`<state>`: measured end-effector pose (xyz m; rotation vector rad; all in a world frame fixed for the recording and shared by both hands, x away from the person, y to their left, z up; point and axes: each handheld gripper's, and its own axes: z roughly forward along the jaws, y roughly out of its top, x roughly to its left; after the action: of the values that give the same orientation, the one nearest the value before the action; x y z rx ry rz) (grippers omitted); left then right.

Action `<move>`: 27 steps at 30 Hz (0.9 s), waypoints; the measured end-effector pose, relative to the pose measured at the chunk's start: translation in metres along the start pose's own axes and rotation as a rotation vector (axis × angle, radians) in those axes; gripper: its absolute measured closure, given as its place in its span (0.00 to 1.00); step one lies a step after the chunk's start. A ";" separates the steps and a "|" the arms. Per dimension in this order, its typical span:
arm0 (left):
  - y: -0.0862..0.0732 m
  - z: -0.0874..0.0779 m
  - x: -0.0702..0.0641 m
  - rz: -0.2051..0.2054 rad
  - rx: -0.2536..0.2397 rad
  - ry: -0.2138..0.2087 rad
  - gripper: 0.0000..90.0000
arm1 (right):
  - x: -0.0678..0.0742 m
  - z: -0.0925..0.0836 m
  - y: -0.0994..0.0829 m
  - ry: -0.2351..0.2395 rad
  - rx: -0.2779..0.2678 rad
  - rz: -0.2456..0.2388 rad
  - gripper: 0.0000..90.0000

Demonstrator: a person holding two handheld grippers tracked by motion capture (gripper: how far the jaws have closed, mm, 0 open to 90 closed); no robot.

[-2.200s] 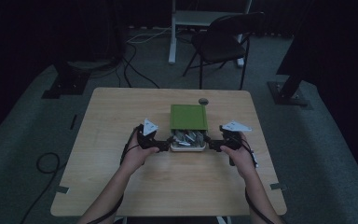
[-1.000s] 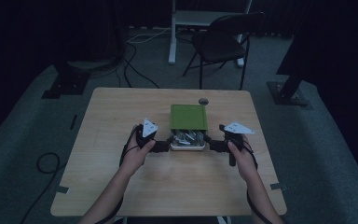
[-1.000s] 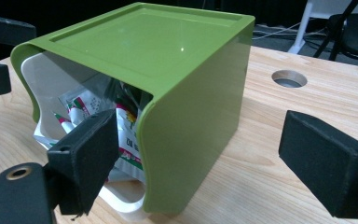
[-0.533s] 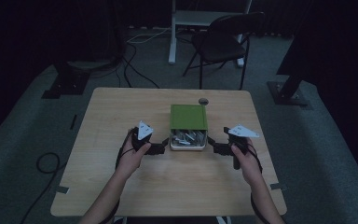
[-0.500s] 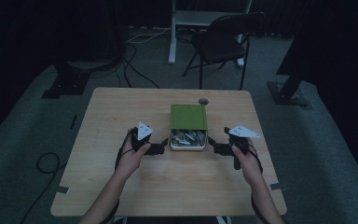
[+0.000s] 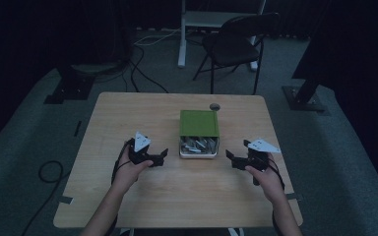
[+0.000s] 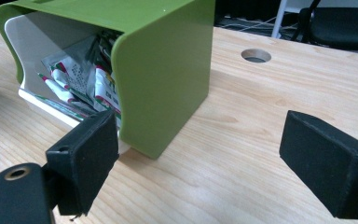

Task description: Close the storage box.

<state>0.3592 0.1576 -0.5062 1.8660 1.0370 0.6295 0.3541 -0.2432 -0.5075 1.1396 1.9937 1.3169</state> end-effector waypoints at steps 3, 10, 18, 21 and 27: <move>-0.005 -0.005 0.005 -0.001 0.005 0.009 0.05 | -0.003 -0.004 -0.003 -0.008 -0.004 0.015 0.13; -0.013 -0.014 0.013 -0.018 0.011 0.044 0.05 | -0.009 -0.015 -0.009 -0.033 0.000 0.022 0.13; -0.028 -0.027 0.021 -0.047 0.009 0.072 0.05 | -0.016 -0.029 -0.025 -0.071 0.012 0.053 0.13; -0.033 -0.031 0.025 -0.054 0.015 0.081 0.05 | -0.019 -0.033 -0.031 -0.088 0.017 0.063 0.13; -0.043 -0.041 0.031 -0.060 0.030 0.097 0.05 | -0.025 -0.044 -0.042 -0.115 0.032 0.081 0.13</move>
<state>0.3270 0.2138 -0.5236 1.8381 1.1670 0.6781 0.3187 -0.2943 -0.5284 1.2937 1.9102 1.2342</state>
